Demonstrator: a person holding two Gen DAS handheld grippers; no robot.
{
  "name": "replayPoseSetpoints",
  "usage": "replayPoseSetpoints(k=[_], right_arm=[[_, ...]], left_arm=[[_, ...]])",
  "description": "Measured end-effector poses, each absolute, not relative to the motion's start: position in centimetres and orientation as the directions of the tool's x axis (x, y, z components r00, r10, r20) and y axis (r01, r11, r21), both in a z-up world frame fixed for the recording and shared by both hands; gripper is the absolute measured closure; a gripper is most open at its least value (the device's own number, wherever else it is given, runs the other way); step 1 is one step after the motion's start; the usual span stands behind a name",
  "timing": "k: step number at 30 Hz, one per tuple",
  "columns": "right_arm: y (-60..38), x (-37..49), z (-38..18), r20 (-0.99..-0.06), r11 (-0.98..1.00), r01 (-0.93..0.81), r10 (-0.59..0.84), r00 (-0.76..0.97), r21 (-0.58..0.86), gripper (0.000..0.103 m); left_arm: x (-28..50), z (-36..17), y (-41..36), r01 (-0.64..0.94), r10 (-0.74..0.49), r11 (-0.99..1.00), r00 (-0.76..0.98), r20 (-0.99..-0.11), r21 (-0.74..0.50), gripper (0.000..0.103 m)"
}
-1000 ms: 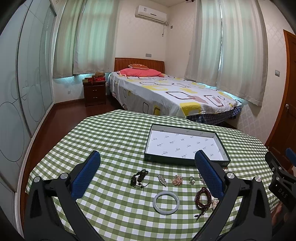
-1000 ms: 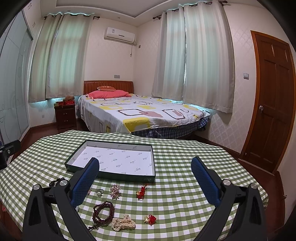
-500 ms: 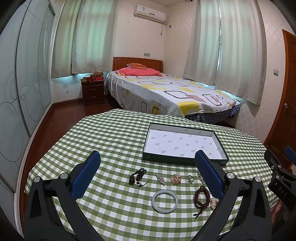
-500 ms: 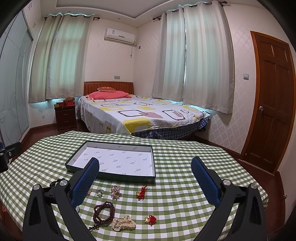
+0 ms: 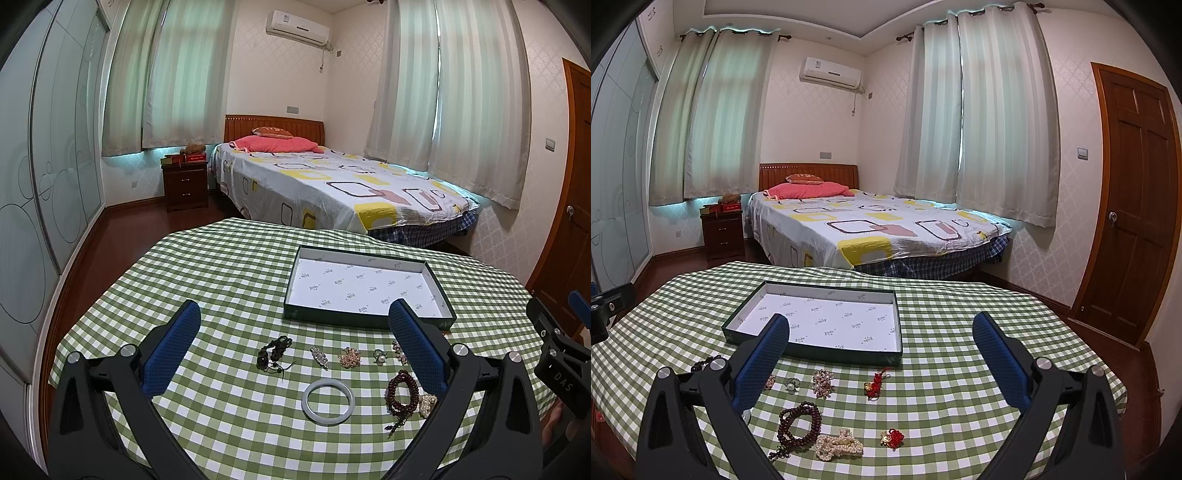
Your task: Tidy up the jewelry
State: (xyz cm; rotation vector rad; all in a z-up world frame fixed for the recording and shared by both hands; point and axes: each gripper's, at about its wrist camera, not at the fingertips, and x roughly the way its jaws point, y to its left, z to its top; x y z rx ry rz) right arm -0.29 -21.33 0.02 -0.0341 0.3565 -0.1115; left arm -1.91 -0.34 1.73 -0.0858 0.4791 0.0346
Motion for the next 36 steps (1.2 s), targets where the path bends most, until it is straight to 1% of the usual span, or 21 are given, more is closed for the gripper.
replayPoseSetpoints(k=[27, 36], right_arm=[[-21.3, -0.4, -0.2, -0.341, 0.993, 0.101, -0.114, 0.933, -0.053, 0.006], [-21.6, -0.3, -0.2, -0.334, 0.995, 0.093, -0.103, 0.937, -0.047, 0.006]], left_arm=[[-2.0, 1.6, -0.5, -0.051, 0.011, 0.996, 0.885, -0.465, -0.074, 0.004], [-1.4, 0.2, -0.4, -0.047, 0.005, 0.996, 0.882, -0.471, -0.079, 0.004]])
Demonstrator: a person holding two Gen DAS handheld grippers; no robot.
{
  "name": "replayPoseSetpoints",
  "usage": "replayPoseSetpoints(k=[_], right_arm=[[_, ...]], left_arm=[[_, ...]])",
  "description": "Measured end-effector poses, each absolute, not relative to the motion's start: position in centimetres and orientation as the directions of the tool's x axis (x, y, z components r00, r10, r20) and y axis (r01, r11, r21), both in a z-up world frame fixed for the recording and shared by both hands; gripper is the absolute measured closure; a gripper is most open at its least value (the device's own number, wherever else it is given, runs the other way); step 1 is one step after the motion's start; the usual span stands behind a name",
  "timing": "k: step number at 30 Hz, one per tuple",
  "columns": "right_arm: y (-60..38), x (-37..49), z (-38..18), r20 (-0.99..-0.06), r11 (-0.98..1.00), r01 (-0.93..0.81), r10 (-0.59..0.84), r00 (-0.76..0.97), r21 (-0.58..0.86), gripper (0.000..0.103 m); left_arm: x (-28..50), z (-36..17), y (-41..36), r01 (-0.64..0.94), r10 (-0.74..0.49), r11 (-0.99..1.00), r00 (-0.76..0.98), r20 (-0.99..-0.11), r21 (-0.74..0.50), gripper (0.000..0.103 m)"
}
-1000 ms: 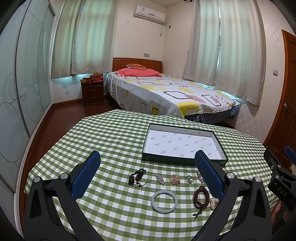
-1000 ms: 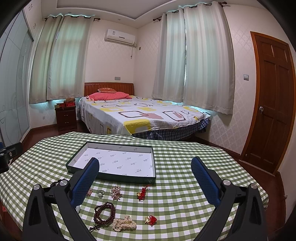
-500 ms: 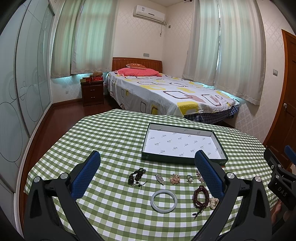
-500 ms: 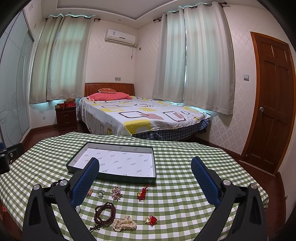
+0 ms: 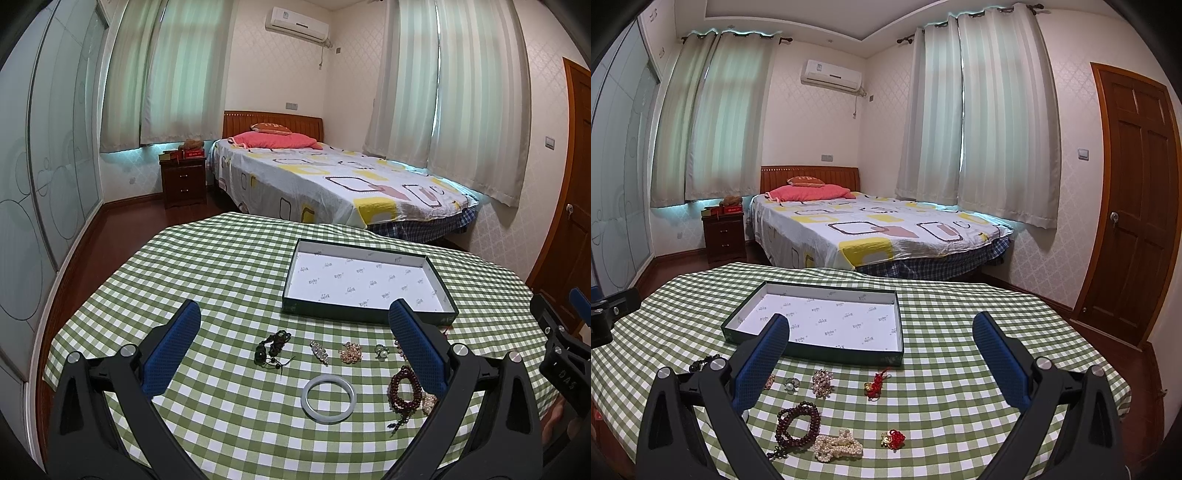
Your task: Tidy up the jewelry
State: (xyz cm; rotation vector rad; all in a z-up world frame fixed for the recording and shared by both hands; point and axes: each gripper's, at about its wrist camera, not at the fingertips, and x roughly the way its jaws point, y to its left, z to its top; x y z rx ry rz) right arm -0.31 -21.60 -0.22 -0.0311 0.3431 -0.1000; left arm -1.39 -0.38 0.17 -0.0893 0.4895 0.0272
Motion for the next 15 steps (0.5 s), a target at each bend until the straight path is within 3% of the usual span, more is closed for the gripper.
replayPoseSetpoints(k=[7, 15], right_arm=[[-22.6, -0.1, -3.1, -0.322, 0.996, 0.074, -0.088, 0.943, -0.056, 0.006], [-24.2, 1.1, -8.1, -0.388, 0.995, 0.058, -0.083, 0.918, -0.077, 0.006]], left_arm=[[-0.1, -3.5, -0.1, -0.036, -0.007, 0.996, 0.869, -0.495, -0.078, 0.004], [1.6, -8.6, -0.6, -0.021, -0.034, 0.996, 0.815, -0.578, -0.087, 0.004]])
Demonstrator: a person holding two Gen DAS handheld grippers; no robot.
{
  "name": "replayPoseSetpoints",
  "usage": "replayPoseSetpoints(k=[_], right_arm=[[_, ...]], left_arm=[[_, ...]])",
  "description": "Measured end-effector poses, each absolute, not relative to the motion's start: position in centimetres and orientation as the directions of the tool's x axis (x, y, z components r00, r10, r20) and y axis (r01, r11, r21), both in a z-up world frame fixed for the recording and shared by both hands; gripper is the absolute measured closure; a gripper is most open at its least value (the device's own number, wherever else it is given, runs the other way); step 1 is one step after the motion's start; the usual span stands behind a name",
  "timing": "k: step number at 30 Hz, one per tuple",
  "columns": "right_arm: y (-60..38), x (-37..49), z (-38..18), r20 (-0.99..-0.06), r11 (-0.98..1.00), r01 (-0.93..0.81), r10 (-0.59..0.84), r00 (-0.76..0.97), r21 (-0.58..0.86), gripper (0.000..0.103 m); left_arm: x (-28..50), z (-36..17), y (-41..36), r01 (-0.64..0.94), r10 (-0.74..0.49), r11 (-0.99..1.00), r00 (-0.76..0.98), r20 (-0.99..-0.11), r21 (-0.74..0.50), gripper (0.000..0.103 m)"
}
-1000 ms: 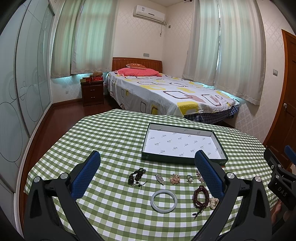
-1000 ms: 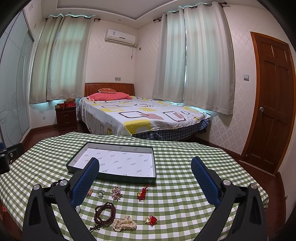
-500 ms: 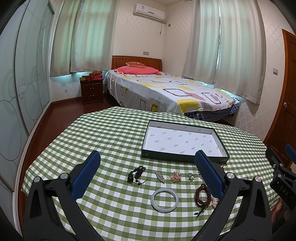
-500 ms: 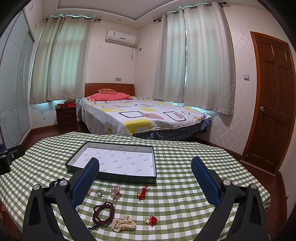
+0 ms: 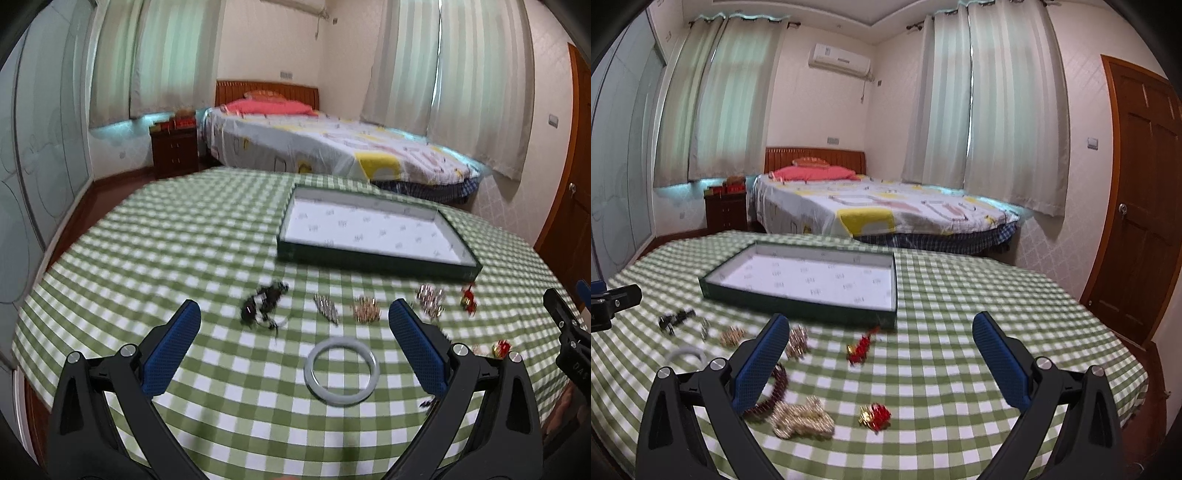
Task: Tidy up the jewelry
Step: 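Grasp the white jade bangle with the left tool while the right tool grasps the red tassel charm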
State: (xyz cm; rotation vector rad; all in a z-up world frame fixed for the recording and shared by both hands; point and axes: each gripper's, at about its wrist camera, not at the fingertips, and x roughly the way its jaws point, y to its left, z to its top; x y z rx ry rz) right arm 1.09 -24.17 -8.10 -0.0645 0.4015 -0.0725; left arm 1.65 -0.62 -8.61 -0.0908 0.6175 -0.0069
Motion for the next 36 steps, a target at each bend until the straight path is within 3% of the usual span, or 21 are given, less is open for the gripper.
replayPoseSetpoints(k=[16, 26, 28, 29, 31, 36], right_arm=[[-26.7, 3.2, -14.2, -0.553, 0.999, 0.051, -0.046, 0.832, -0.006, 0.007], [-26.7, 3.9, -15.8, -0.594, 0.999, 0.022, 0.003, 0.804, 0.035, 0.009], [-26.5, 4.0, -15.9, -0.600, 0.999, 0.008, 0.012, 0.800, 0.031, 0.017], [-26.4, 4.1, -16.0, -0.603, 1.000, 0.003, 0.015, 0.798, 0.029, 0.033], [-26.4, 4.3, -16.3, -0.623, 0.999, -0.007, 0.026, 0.782, 0.033, 0.049], [-26.6, 4.2, -16.6, -0.637, 0.998, -0.014, 0.046, 0.770, 0.056, 0.056]], left_arm=[[5.5, -14.6, -3.2, 0.008, -0.058, 0.997, 0.693, -0.718, -0.074, 0.004], [6.5, -16.1, -3.9, 0.013, -0.059, 0.998, 0.674, -0.736, -0.069, 0.004], [6.5, -16.2, -4.0, 0.013, -0.054, 0.998, 0.677, -0.734, -0.061, 0.004], [6.5, -16.2, -4.0, 0.013, -0.051, 0.998, 0.678, -0.734, -0.057, 0.004], [6.5, -16.2, -4.0, 0.013, -0.050, 0.998, 0.680, -0.732, -0.056, 0.004], [6.4, -16.2, -4.1, 0.012, -0.047, 0.998, 0.680, -0.732, -0.054, 0.004]])
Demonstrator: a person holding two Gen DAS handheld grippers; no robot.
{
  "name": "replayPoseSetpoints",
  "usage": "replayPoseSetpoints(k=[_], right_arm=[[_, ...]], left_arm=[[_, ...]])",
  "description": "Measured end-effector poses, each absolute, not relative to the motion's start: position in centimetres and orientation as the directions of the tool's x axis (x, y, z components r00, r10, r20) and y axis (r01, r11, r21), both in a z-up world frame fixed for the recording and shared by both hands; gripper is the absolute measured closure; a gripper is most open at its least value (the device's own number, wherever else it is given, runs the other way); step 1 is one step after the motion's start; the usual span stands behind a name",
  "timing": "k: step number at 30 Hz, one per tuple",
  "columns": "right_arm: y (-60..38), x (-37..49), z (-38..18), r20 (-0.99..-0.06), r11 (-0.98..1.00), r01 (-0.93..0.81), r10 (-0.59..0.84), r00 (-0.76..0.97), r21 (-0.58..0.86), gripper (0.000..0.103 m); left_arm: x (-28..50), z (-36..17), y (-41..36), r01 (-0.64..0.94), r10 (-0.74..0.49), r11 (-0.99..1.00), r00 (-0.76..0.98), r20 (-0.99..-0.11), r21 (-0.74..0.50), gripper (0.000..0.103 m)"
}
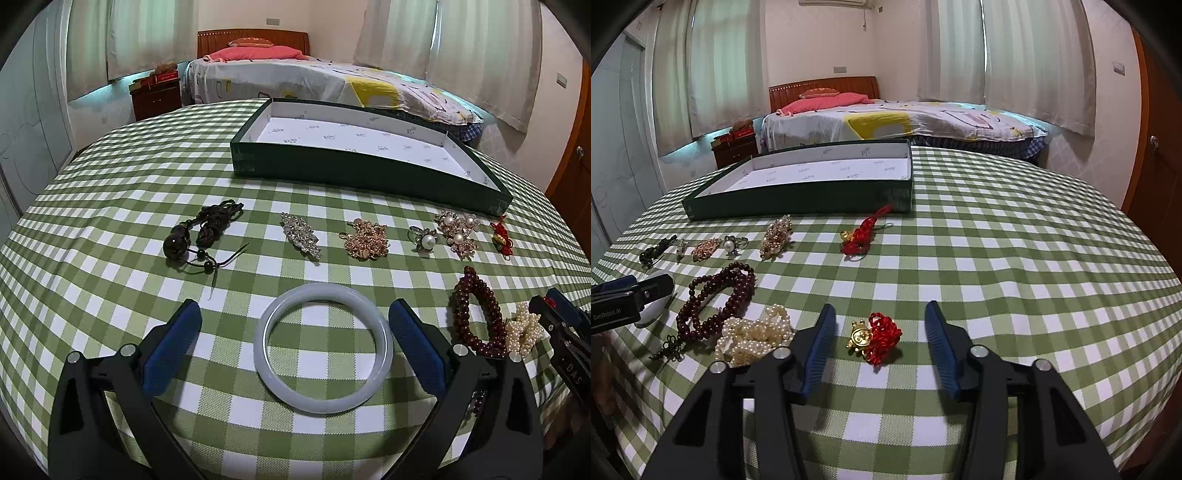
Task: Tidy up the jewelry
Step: 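Grasp the white jade bangle with the left tool while the right tool grasps the red tassel charm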
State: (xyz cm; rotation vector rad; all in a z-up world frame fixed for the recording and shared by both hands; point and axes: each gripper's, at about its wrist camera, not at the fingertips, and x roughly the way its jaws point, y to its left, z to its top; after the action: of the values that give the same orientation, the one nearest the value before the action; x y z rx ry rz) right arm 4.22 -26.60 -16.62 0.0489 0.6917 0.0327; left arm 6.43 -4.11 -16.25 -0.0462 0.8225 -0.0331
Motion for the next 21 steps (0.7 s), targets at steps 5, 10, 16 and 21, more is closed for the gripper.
replayPoseSetpoints(k=[5, 10, 16, 21], right_arm=[[-26.33, 4.08, -16.53, -0.638, 0.998, -0.036, 0.066, 0.768, 0.059, 0.071], [-26.48, 3.89, -16.56, -0.638, 0.997, -0.040, 0.076, 0.766, 0.072, 0.077], [-26.41, 3.93, -16.44, -0.640, 0.996, -0.044, 0.080, 0.764, 0.072, 0.079], [-26.33, 3.86, -16.38, -0.642, 0.996, -0.052, 0.090, 0.762, 0.078, 0.067]], left_arm=[[6.25, -16.26, -4.02, 0.012, -0.047, 0.999, 0.680, -0.732, -0.052, 0.004], [6.01, -16.47, -4.68, 0.025, -0.018, 1.000, 0.675, -0.738, -0.002, 0.004], [5.73, -16.52, -4.89, 0.037, -0.023, 0.999, 0.677, -0.736, 0.002, 0.004], [5.67, -16.51, -4.85, 0.038, -0.027, 0.999, 0.677, -0.736, -0.001, 0.004]])
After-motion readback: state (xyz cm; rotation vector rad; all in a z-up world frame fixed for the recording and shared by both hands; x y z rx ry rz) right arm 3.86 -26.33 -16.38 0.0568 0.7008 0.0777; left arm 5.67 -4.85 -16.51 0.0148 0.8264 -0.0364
